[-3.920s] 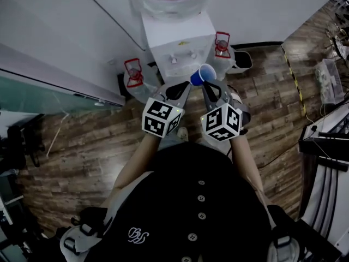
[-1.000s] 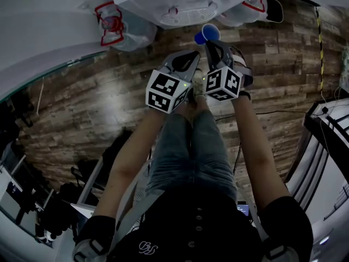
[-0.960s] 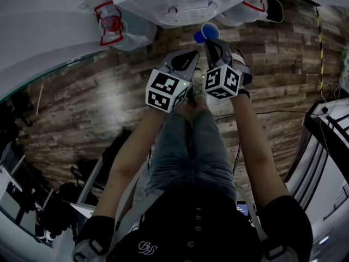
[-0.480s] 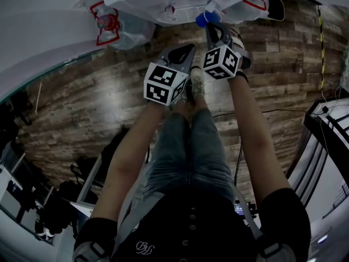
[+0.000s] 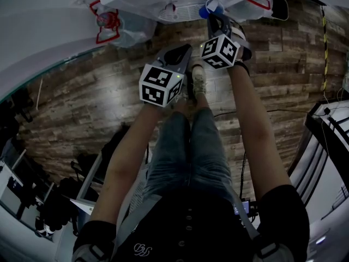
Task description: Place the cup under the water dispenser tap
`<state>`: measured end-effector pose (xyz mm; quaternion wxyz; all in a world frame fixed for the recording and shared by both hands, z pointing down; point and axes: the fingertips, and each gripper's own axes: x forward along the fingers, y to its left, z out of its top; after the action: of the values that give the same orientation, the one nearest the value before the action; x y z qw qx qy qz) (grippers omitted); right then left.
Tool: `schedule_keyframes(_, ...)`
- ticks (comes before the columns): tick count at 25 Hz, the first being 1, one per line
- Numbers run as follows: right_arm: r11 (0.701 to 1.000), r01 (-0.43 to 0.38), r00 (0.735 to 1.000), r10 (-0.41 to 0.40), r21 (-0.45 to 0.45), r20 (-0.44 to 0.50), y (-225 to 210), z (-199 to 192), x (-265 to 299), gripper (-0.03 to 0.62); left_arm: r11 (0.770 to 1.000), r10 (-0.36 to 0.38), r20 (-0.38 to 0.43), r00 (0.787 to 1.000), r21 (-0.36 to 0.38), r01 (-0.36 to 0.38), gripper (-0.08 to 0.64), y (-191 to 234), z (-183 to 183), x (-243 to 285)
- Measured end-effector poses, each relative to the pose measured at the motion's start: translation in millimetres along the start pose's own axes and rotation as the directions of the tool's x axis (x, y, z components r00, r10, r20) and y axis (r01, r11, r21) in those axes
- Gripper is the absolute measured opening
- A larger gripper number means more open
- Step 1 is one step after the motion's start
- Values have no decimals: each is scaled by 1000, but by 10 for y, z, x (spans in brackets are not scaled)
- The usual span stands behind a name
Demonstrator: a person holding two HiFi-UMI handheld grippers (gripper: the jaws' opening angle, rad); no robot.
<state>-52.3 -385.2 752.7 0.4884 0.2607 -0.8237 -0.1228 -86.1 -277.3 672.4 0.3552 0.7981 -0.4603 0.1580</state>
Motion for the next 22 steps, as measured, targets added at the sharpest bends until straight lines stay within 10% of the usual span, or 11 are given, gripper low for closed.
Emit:
schedule_keyframes(12, 995, -84, 996, 85, -43, 21, 251, 140, 134, 11, 998, 3, 20, 1000, -57, -2, 4, 23, 26, -18)
schedule_keyframes(22, 986, -168, 985, 168, -4, 40, 375, 164, 116, 189, 998, -3, 23, 1000, -61, 4, 5, 56, 28, -43)
